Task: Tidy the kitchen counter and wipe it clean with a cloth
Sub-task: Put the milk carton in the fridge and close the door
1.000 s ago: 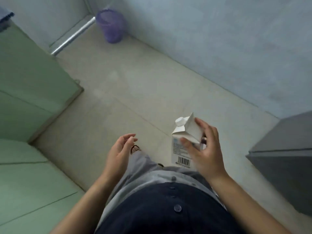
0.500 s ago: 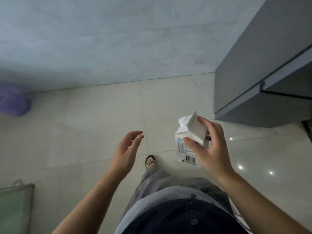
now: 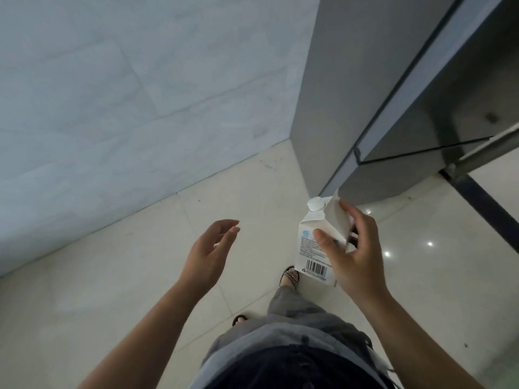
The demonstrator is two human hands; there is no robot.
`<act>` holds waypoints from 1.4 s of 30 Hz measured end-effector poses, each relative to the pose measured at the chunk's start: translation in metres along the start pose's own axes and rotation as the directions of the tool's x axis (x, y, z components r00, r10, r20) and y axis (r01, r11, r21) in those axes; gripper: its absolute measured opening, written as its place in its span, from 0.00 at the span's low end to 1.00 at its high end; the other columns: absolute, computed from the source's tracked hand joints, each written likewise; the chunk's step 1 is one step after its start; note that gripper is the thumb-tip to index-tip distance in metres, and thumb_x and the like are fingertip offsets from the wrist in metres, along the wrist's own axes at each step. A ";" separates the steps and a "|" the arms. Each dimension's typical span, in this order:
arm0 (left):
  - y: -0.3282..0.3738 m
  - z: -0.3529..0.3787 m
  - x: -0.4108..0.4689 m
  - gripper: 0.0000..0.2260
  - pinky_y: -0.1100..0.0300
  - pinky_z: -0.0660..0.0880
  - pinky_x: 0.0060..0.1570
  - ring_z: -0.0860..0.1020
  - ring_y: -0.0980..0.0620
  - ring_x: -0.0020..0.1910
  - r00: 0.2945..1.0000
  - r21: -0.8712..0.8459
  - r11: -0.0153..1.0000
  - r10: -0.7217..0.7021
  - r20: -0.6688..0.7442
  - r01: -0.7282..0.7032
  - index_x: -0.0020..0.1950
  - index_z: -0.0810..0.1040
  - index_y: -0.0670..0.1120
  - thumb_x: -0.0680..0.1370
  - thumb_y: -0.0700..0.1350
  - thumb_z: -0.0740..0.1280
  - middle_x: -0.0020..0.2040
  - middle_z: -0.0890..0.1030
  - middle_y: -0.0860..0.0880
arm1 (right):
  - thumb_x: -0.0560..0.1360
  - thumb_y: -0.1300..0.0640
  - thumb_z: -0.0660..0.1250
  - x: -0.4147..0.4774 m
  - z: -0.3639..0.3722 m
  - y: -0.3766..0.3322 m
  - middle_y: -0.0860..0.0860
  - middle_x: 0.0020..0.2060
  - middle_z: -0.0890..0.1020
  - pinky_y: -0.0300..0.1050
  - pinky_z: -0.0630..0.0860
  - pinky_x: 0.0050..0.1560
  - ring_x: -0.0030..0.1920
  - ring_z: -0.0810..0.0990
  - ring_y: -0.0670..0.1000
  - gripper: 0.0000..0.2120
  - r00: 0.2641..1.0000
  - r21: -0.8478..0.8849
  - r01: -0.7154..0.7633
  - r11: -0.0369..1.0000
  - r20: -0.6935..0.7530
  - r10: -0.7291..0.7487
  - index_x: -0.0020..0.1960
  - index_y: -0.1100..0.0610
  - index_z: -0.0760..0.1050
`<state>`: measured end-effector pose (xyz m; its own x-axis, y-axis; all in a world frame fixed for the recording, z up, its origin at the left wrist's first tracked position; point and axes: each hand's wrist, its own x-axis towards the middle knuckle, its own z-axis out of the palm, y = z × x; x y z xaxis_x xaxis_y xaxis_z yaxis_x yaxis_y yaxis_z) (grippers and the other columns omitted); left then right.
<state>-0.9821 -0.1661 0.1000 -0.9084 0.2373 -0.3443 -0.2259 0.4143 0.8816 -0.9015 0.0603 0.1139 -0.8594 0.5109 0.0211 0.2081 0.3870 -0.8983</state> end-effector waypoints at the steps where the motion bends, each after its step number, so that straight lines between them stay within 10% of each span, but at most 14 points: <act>1: 0.006 0.005 0.013 0.08 0.62 0.70 0.53 0.77 0.58 0.55 1.000 0.016 1.000 0.013 0.001 -0.013 0.55 0.77 0.55 0.79 0.51 0.61 0.52 0.81 0.55 | 0.63 0.36 0.68 0.015 -0.004 0.001 0.42 0.54 0.69 0.46 0.78 0.50 0.55 0.74 0.45 0.30 1.000 0.007 0.002 1.000 -0.012 -0.002 0.63 0.42 0.66; 6: 0.051 0.033 0.077 0.09 0.63 0.70 0.52 0.76 0.58 0.55 0.997 0.060 0.995 0.073 0.031 -0.075 0.56 0.76 0.54 0.79 0.51 0.60 0.53 0.80 0.56 | 0.63 0.35 0.67 0.092 -0.031 -0.001 0.42 0.54 0.70 0.31 0.76 0.43 0.53 0.75 0.42 0.31 0.994 0.005 0.043 0.999 -0.102 -0.042 0.63 0.42 0.66; 16: 0.164 0.094 0.211 0.07 0.67 0.68 0.51 0.75 0.66 0.53 0.933 0.074 0.962 0.232 0.274 -0.261 0.53 0.76 0.60 0.78 0.53 0.60 0.53 0.80 0.59 | 0.64 0.36 0.66 0.182 -0.078 -0.003 0.45 0.58 0.70 0.40 0.81 0.42 0.56 0.75 0.45 0.31 0.937 0.001 -0.016 1.000 -0.349 0.016 0.65 0.43 0.65; 32: 0.329 0.204 0.345 0.19 0.69 0.68 0.55 0.73 0.59 0.59 0.502 -0.154 0.733 0.586 0.636 -0.662 0.67 0.69 0.51 0.78 0.55 0.58 0.62 0.75 0.53 | 0.63 0.38 0.68 0.276 -0.092 -0.035 0.48 0.58 0.71 0.27 0.76 0.41 0.57 0.75 0.48 0.27 0.585 0.030 -0.157 0.987 -0.802 0.118 0.60 0.38 0.66; 42: 0.328 0.239 0.342 0.25 0.79 0.64 0.48 0.70 0.61 0.52 0.400 -0.164 0.610 0.676 0.619 -0.775 0.71 0.62 0.51 0.76 0.51 0.64 0.65 0.68 0.50 | 0.65 0.43 0.70 0.294 -0.096 -0.036 0.47 0.58 0.72 0.30 0.77 0.45 0.57 0.75 0.50 0.29 0.447 -0.013 -0.253 0.967 -0.888 0.105 0.63 0.45 0.64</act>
<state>-1.2831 0.2608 0.1940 -0.2986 0.9187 0.2583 0.5088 -0.0757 0.8575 -1.1170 0.2706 0.1945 0.0526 0.9508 0.3054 0.4248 0.2555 -0.8685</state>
